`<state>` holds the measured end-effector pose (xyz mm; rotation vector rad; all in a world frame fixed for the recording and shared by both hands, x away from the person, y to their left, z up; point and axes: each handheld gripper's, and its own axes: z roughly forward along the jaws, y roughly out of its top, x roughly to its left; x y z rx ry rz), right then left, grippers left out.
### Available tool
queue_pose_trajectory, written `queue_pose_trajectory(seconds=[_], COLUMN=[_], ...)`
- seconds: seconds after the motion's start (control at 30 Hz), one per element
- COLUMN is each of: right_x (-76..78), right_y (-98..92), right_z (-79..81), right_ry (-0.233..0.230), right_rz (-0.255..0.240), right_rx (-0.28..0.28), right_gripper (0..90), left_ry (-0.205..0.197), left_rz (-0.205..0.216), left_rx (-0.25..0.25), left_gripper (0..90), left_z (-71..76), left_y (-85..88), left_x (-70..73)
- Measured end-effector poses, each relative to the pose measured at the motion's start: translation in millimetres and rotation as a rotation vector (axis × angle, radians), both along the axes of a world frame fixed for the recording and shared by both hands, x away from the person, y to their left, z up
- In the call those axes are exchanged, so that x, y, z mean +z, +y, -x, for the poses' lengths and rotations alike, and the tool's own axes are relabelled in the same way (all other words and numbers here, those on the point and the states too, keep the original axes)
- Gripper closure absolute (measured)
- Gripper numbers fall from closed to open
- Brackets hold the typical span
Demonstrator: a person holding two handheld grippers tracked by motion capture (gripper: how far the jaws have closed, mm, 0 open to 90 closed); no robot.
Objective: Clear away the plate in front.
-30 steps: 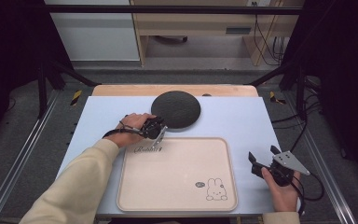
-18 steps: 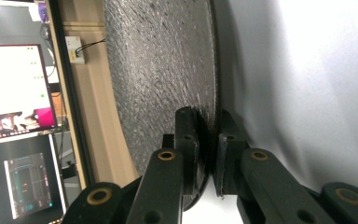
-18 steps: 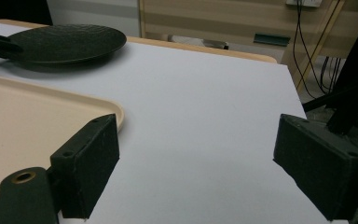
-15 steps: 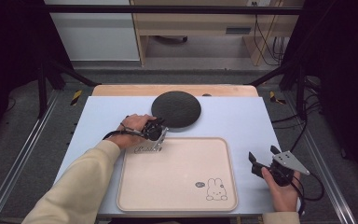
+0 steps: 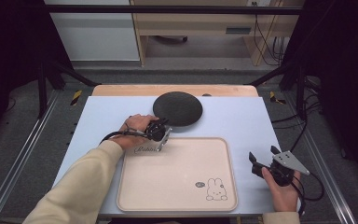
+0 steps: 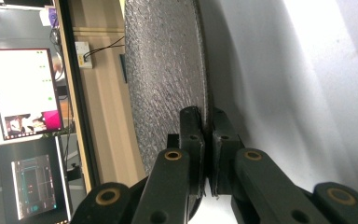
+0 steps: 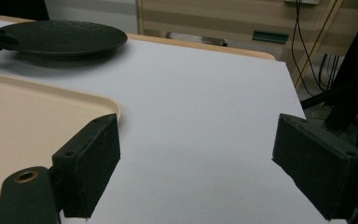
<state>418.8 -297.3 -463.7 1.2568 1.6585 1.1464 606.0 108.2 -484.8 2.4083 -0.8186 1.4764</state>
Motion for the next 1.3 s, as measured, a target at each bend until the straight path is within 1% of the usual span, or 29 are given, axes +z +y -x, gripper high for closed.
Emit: queue_pose_trajectory(seconds=[0.03, 0.07, 0.1, 0.13, 0.17, 0.2, 0.23, 0.27, 0.3, 0.33, 0.4, 0.43, 0.47, 0.5, 0.53, 0.57, 0.6, 0.67, 0.73, 0.77, 0.8, 0.83, 0.87, 0.9, 0.93, 0.97, 1.03, 1.1, 1.3], right_x=[-0.1, -0.1, -0.2, -0.2, -0.2, -0.3, -0.3, -0.4, -0.4, -0.4, -0.5, -0.5, -0.5, -0.5, -0.5, -0.5, -0.6, -0.7, -0.7, -0.7, -1.0, -1.0, -1.2, -1.2, -1.2, -1.3, -1.2, -1.1, -0.1], right_y=[-0.1, -0.3, -0.8, -0.6, -0.6, -0.9, -1.1, -1.3, -1.3, -1.4, -1.4, -1.2, -1.0, -1.0, -1.1, -1.2, -0.9, -1.1, -0.6, -0.4, 0.1, 0.1, 0.2, 0.5, 0.5, 0.7, 1.1, 1.8, 4.4], right_z=[0.0, -0.1, -0.2, -0.1, -0.1, -0.1, -0.1, 0.0, 0.0, 0.0, -0.2, -0.1, -0.2, 0.0, 0.0, 0.0, 0.0, 0.0, 0.0, 0.0, -0.1, -0.1, -0.5, -0.2, -0.1, -0.2, -0.1, -0.1, 0.0], right_ry=[0.001, 0.002, 0.001, 0.003, 0.003, 0.003, 0.002, 0.005, 0.005, 0.005, 0.005, 0.007, 0.006, 0.007, 0.006, 0.006, 0.008, 0.008, 0.009, 0.009, 0.012, 0.012, 0.01, 0.012, 0.012, 0.009, 0.008, 0.004, -0.006], right_rz=[0.0, 0.0, 0.003, 0.001, -0.002, 0.0, 0.002, 0.002, 0.002, 0.003, 0.004, 0.005, 0.005, 0.004, 0.005, 0.005, 0.005, 0.011, 0.012, 0.013, 0.014, 0.014, 0.018, 0.019, 0.021, 0.02, 0.024, 0.027, 0.033], right_rx=[-0.001, -0.002, -0.002, -0.005, -0.005, -0.005, -0.004, -0.008, -0.008, -0.008, -0.008, -0.008, -0.008, -0.008, -0.009, -0.009, -0.009, -0.009, -0.009, -0.01, -0.012, -0.012, -0.01, -0.012, -0.011, -0.008, -0.008, -0.006, 0.0], right_gripper=[14.9, 14.9, 15.0, 15.0, 15.0, 15.1, 15.1, 15.2, 15.2, 15.2, 15.3, 15.4, 15.4, 15.5, 15.5, 15.5, 15.6, 15.7, 15.7, 15.8, 15.8, 15.8, 15.8, 15.8, 15.8, 15.8, 15.8, 15.8, 15.6], left_ry=[0.003, -0.013, -0.008, -0.017, -0.015, -0.014, -0.018, -0.032, -0.017, -0.016, -0.032, -0.016, -0.037, -0.03, -0.036, -0.031, -0.044, -0.049, -0.056, -0.049, -0.068, -0.068, -0.065, -0.063, -0.075, -0.078, -0.07, -0.09, -0.091], left_rz=[0.009, -0.002, 0.017, 0.019, 0.022, 0.039, 0.033, 0.018, 0.041, 0.051, 0.031, 0.055, 0.035, 0.044, 0.042, 0.061, 0.059, 0.055, 0.072, 0.092, 0.081, 0.081, 0.1, 0.109, 0.103, 0.113, 0.135, 0.123, 0.147], left_rx=[0.013, 0.011, 0.019, 0.014, 0.025, 0.031, 0.038, 0.027, 0.03, 0.031, 0.012, 0.026, 0.015, 0.023, 0.006, 0.012, 0.004, -0.011, -0.024, -0.022, -0.035, -0.035, -0.037, -0.04, -0.05, -0.053, -0.053, -0.068, -0.083], left_gripper=[86.1, 86.1, 85.9, 85.6, 85.3, 84.6, 84.6, 84.2, 84.2, 84.0, 83.9, 83.8, 83.5, 83.5, 83.4, 83.5, 83.5, 83.5, 83.5, 83.4, 83.5, 83.3, 83.3, 83.3, 83.3, 83.4, 83.3, 83.3, 83.1], left_z=[1.3, 2.2, 3.1, 3.8, 5.1, 6.0, 7.2, 7.9, 9.1, 10.6, 12.5, 14.7, 16.3, 18.3, 19.5, 21.6, 25.8, 27.7, 32.7, 35.6, 41.8, 41.8, 45.5, 47.7, 50.8, 54.0, 60.9, 68.0, 85.9], left_y=[0.3, -0.7, -0.5, -1.2, -1.5, -1.2, -1.2, -2.1, -1.3, 0.0, 0.1, 1.9, 2.1, 3.4, 3.6, 5.1, 6.6, 6.6, 8.5, 9.9, 11.2, 11.2, 13.0, 14.0, 14.8, 16.4, 19.9, 22.6, 33.0], left_x=[-0.7, 0.8, -0.3, 0.2, 0.8, 0.7, 2.5, 5.0, 3.5, 2.8, 5.0, 3.8, 6.8, 7.2, 8.8, 8.9, 13.4, 15.8, 18.9, 19.3, 23.4, 23.4, 24.3, 24.8, 26.5, 27.0, 27.7, 30.0, 33.1])
